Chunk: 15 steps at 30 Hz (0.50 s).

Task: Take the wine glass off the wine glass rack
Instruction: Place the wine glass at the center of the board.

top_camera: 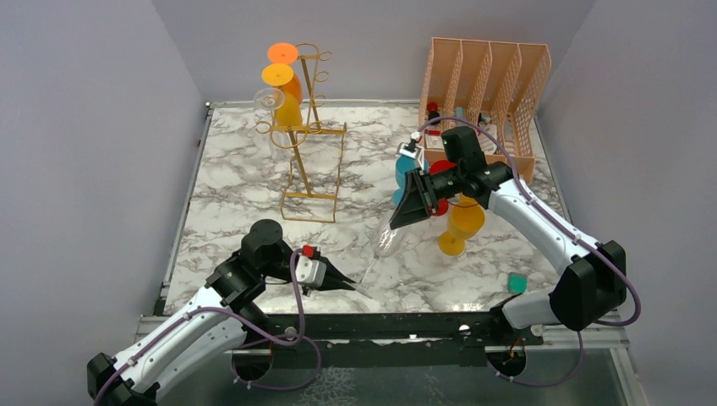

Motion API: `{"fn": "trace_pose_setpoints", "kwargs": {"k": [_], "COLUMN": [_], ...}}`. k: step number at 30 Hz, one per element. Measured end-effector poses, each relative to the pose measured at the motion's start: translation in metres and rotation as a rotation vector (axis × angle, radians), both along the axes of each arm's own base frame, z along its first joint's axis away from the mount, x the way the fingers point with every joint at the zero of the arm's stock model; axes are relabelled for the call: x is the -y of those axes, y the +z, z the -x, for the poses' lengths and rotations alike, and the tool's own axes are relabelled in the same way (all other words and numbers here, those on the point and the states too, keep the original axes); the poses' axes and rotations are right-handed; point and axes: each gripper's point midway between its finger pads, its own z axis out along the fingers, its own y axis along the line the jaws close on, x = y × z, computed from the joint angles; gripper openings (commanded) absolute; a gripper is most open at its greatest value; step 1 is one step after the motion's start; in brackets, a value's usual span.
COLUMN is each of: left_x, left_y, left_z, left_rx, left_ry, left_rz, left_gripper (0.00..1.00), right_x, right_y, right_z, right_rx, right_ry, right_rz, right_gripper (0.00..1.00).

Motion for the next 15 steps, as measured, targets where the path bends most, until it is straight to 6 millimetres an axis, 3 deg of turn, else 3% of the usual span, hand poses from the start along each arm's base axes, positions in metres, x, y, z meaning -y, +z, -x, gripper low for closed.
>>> {"fn": "trace_pose_setpoints", "kwargs": {"k": [2,4,7,12,15], "left_x": [0.000,0.000,0.001,0.001,0.001], "left_y": [-0.001,-0.003,-0.005,-0.008,-0.010], "left_z": [0.000,-0.001,-0.003,-0.003,-0.004], "left_rx": [0.007,0.007,0.009,0.024,0.040], "left_ry": [0.000,0.005,0.008,0.006,0.004], "left_rz": [-0.003,-0.008,-0.015,-0.021,-0.024], "left_gripper": [0.00,0.00,0.00,0.00,0.00], "right_x": [0.001,0.001,0.001,0.003,0.006], "right_y": [0.000,0.000,0.000,0.002,0.006], "right_z": [0.001,0.002,0.003,0.007,0.012], "right_rx": [-0.007,-0.012,-0.011,-0.044,-0.086], "right_ry": [0.005,0.009,0.014,0.032,0.056], "right_rz": [-0.004,-0.006,-0.011,-0.022,-0.034], "right_gripper": [0.40,0.40,0.30,0.02,0.01]}}
